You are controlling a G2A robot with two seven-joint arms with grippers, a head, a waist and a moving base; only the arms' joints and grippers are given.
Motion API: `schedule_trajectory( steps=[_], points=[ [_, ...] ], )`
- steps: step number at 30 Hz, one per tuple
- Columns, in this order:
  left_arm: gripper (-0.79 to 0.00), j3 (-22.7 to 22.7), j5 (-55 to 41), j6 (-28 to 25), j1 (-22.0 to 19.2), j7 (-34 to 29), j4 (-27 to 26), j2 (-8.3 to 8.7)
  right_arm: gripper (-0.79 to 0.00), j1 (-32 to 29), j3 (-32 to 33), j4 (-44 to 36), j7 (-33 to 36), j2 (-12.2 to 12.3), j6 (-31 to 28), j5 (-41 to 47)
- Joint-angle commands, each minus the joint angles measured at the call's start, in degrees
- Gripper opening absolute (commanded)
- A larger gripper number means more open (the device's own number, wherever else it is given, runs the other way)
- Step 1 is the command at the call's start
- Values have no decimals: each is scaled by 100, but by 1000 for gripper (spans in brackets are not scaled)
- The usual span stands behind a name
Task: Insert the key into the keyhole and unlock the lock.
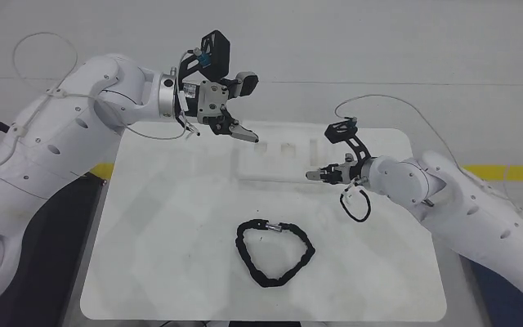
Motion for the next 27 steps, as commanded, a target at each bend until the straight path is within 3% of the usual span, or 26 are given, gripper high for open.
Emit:
schedule_trajectory(
  steps=[1, 16, 27],
  points=[
    [0, 0, 0, 0, 0, 0, 0, 0, 0, 40, -87, 202, 6, -124, -82, -63],
    [0, 0, 0, 0, 0, 0, 0, 0, 0, 207, -386, 1198, 305, -828, -275, -406],
    [0, 0, 0, 0, 0, 0, 0, 0, -326, 240, -397, 1726, 480, -1187, -202, -603]
  ],
)
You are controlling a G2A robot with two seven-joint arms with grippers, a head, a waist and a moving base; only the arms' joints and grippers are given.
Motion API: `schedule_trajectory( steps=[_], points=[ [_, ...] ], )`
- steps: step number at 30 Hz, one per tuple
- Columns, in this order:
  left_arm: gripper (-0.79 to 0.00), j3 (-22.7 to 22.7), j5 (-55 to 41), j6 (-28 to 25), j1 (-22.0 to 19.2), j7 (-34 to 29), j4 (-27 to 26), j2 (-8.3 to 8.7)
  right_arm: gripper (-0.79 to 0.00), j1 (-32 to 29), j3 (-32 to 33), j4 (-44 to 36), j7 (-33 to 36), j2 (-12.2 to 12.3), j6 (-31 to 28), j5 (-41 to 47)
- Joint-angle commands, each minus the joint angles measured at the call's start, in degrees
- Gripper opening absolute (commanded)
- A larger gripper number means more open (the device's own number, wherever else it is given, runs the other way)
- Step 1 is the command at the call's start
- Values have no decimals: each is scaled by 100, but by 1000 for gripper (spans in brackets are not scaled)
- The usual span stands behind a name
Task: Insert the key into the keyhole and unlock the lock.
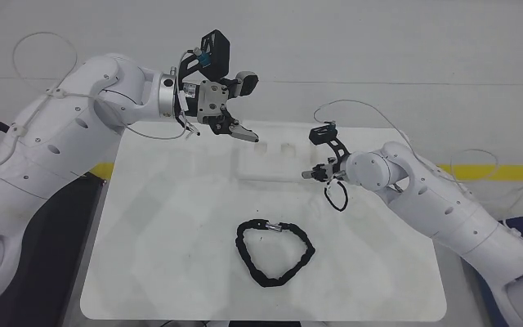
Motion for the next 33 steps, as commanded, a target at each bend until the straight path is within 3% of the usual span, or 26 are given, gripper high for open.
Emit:
schedule_trajectory(
  steps=[1, 3, 12, 22, 27, 28, 33],
  points=[
    [0, 0, 0, 0, 0, 0, 0, 0, -345, -3, 9, 52, 49, -42, 38, -53],
    [0, 0, 0, 0, 0, 0, 0, 0, -394, -20, 32, 90, 86, -79, 83, -79],
    [0, 0, 0, 0, 0, 0, 0, 0, -465, -155, 202, 231, 97, -185, 262, -215],
    [0, 0, 0, 0, 0, 0, 0, 0, -705, -275, 389, 304, 249, -277, 326, -328],
    [0, 0, 0, 0, 0, 0, 0, 0, -748, -328, 464, 336, 315, -320, 351, -436],
    [0, 0, 0, 0, 0, 0, 0, 0, -785, -335, 481, 347, 327, -330, 361, -453],
    [0, 0, 0, 0, 0, 0, 0, 0, -785, -325, 557, 393, 427, -375, 374, -596]
  ],
)
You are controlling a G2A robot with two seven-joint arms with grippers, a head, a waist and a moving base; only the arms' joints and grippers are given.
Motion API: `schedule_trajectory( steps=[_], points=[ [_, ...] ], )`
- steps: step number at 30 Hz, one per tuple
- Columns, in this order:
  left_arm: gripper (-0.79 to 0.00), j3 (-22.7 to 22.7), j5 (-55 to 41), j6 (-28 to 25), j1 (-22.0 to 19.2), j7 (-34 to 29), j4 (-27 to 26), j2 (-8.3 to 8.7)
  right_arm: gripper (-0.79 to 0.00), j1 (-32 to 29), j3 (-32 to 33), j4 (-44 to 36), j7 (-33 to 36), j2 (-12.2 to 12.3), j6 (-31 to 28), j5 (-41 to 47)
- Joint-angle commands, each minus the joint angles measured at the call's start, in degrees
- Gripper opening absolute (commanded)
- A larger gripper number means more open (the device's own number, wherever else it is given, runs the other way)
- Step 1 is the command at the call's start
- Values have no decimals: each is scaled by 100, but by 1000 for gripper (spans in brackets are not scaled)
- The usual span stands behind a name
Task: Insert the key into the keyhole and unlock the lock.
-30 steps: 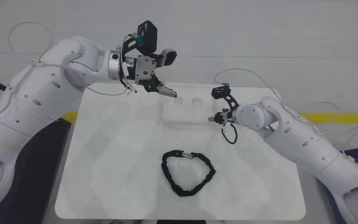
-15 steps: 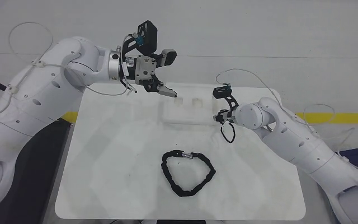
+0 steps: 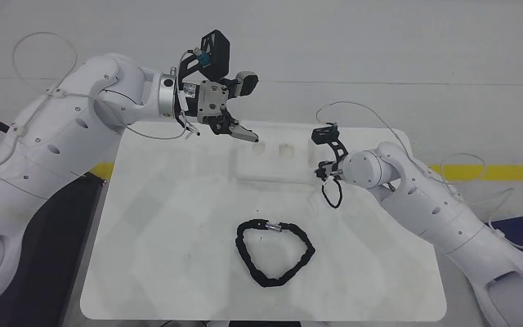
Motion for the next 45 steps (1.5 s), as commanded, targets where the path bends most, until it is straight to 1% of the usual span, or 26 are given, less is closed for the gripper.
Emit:
schedule_trajectory(
  steps=[1, 9, 12, 16, 20, 24, 29, 33, 38, 42, 45],
  points=[
    [0, 0, 0, 0, 0, 0, 0, 0, -785, 21, 46, -4, 63, -14, 3, -35],
    [0, 0, 0, 0, 0, 0, 0, 0, -785, 28, 365, -103, 399, 10, 31, -38],
    [0, 0, 0, 0, 0, 0, 0, 0, -785, -10, 599, -220, 544, 73, 39, 60],
    [0, 0, 0, 0, 0, 0, 0, 0, -785, -111, 1016, -495, 737, 222, -42, 137],
    [0, 0, 0, 0, 0, 0, 0, 0, -785, -347, 1604, -905, 856, 411, -357, 471],
    [0, 0, 0, 0, 0, 0, 0, 0, -785, -648, 2276, -1313, 1069, 599, -762, 1028],
    [0, 0, 0, 0, 0, 0, 0, 0, -785, -945, 3035, -1641, 1590, 799, -1233, 1676],
    [0, 0, 0, 0, 0, 0, 0, 0, -785, -1132, 3596, -1734, 1987, 930, -1515, 2175],
    [0, 0, 0, 0, 0, 0, 0, 0, -785, -1282, 4150, -1769, 2285, 1058, -1757, 2487],
    [0, 0, 0, 0, 0, 0, 0, 0, -785, -1308, 4498, -1763, 2450, 1148, -1900, 2439],
    [0, 0, 0, 0, 0, 0, 0, 0, -785, -1304, 4641, -1729, 2541, 1192, -2007, 2415]
  ],
)
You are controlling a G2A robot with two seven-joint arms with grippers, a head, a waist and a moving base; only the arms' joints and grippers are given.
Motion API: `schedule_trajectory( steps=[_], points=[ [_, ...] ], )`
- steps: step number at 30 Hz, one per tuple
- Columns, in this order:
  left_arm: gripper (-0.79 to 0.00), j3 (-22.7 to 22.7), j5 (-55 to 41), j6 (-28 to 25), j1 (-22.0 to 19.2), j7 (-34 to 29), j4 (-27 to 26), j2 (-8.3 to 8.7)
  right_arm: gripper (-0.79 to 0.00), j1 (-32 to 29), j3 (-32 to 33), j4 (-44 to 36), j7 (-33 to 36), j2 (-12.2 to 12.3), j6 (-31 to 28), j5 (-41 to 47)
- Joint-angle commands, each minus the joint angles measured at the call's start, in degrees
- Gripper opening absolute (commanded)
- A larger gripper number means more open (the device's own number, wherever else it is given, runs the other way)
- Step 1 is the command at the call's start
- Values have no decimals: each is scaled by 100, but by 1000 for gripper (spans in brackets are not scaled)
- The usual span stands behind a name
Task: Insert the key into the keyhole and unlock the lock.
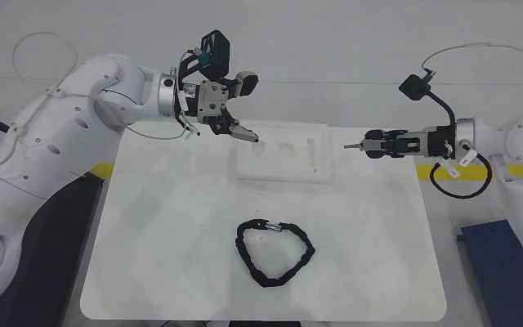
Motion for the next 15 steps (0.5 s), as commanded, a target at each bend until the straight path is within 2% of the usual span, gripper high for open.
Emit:
schedule_trajectory(
  steps=[1, 15],
  points=[
    [0, 0, 0, 0, 0, 0, 0, 0, -785, 1, 45, 10, 20, 16, -59, -2],
    [0, 0, 0, 0, 0, 0, 0, 0, -785, -15, 50, 14, -54, 32, -92, -30]
  ],
)
